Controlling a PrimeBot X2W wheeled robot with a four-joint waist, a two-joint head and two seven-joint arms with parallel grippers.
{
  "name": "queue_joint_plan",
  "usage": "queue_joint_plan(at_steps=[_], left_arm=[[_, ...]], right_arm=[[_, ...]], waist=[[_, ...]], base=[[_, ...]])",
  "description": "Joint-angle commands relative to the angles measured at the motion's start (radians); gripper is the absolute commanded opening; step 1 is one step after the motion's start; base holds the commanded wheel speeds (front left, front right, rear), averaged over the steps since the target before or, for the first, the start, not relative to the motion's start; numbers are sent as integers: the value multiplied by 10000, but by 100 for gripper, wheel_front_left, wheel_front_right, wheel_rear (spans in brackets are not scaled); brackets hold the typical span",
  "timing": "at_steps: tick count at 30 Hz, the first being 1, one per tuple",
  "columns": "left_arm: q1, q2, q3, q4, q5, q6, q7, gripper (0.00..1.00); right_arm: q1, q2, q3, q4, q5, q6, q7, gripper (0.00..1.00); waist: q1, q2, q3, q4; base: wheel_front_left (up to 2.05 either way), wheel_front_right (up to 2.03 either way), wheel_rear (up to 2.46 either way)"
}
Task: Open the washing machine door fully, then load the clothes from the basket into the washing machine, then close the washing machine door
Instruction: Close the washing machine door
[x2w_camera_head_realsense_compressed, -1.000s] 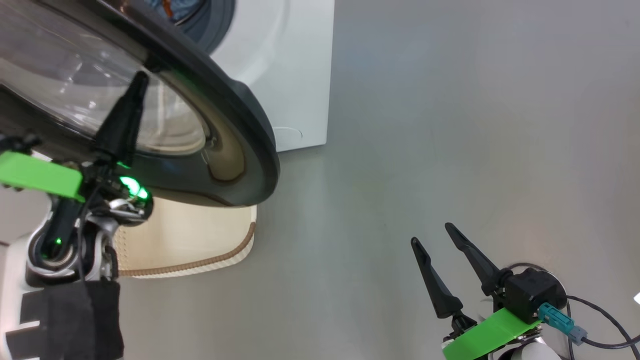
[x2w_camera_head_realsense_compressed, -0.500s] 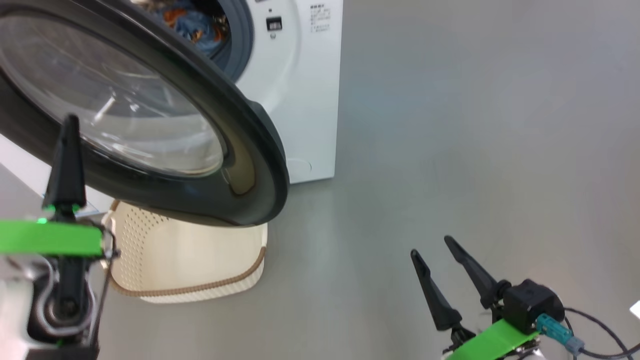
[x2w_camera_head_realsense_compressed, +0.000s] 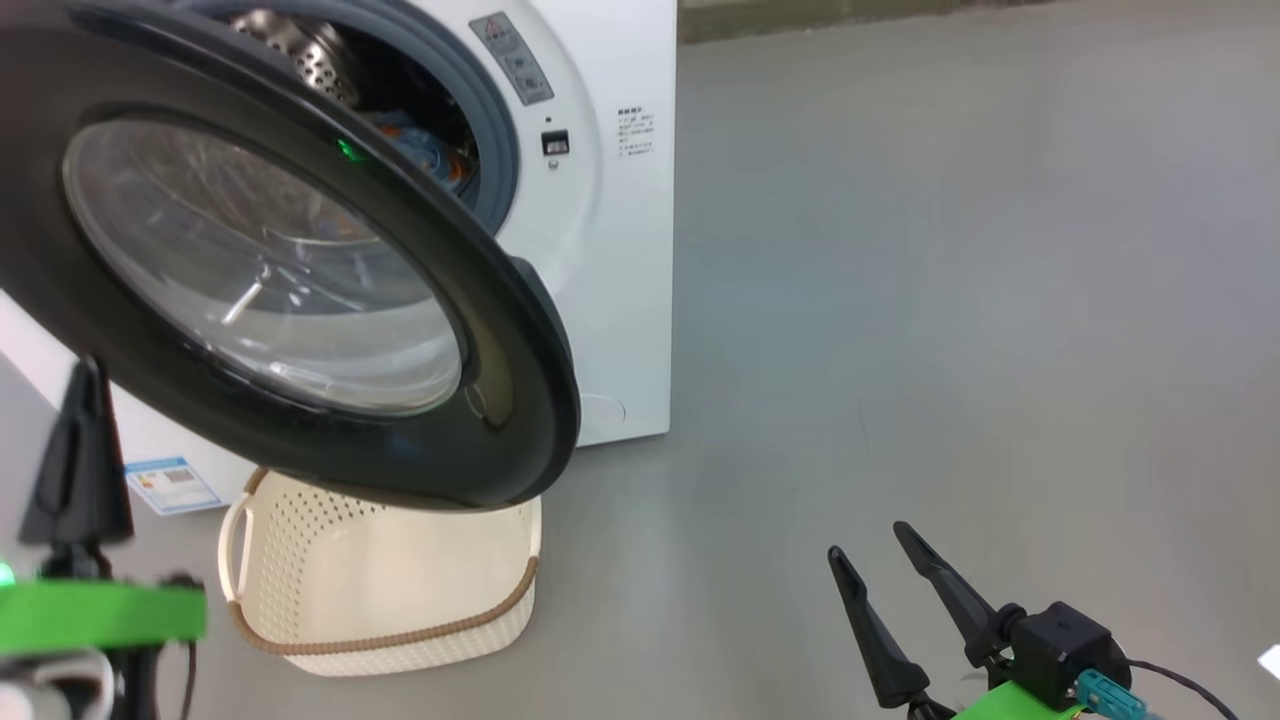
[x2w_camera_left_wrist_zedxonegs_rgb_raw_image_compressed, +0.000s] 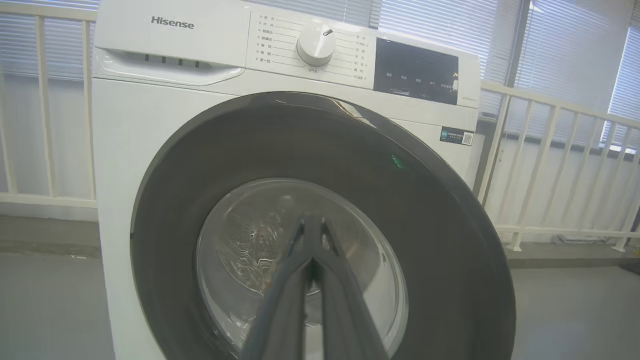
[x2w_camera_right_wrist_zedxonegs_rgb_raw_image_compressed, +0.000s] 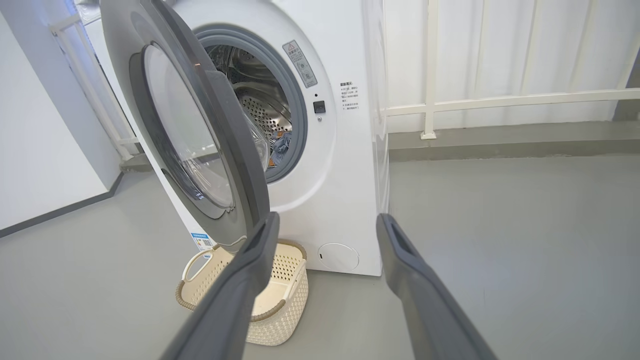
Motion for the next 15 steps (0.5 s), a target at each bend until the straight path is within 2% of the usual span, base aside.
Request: queue_joint_plan(at_steps=[1,4,5,6,7,8,9,15], left_arm=[[120,258,477,-481,615,155,-58,0],[712,191,470,-639,1419,298,-59,0],[919,170,426,-615,1632,348,-59,20],[1080,125,386,-610,1788,381,-59,35],[1217,35,387,-622,1866,417,-59,45],[1378,-22,376,-560,1951,463,-59,61],[1497,-89,392,-516,2024,499,-59,100],[1960,-384,481,-304,2337,641,-60,100]], right_arm=[[-28,21,155,-291,13,94,-120,100],[30,0,153,-317,24,94,-120,100],[46,-9,150,-324,26,94,-120,100],[66,-16,144,-333,24,94,-120,100],[84,-19,141,-343,20,94,-120,100],[96,-20,144,-352,18,94,-120,100],[102,-23,150,-359,16,94,-120,100],[101,-35,151,-400,10,94,-120,100]], waist=[[0,0,-129,-59],[0,0,-193,-68],[0,0,-215,-66],[0,0,-231,-59],[0,0,-242,-54],[0,0,-251,-53],[0,0,-254,-52],[0,0,-227,-49]], base=[[0,0,0],[0,0,0],[0,0,0],[0,0,0],[0,0,0],[0,0,0],[0,0,0],[0,0,0]])
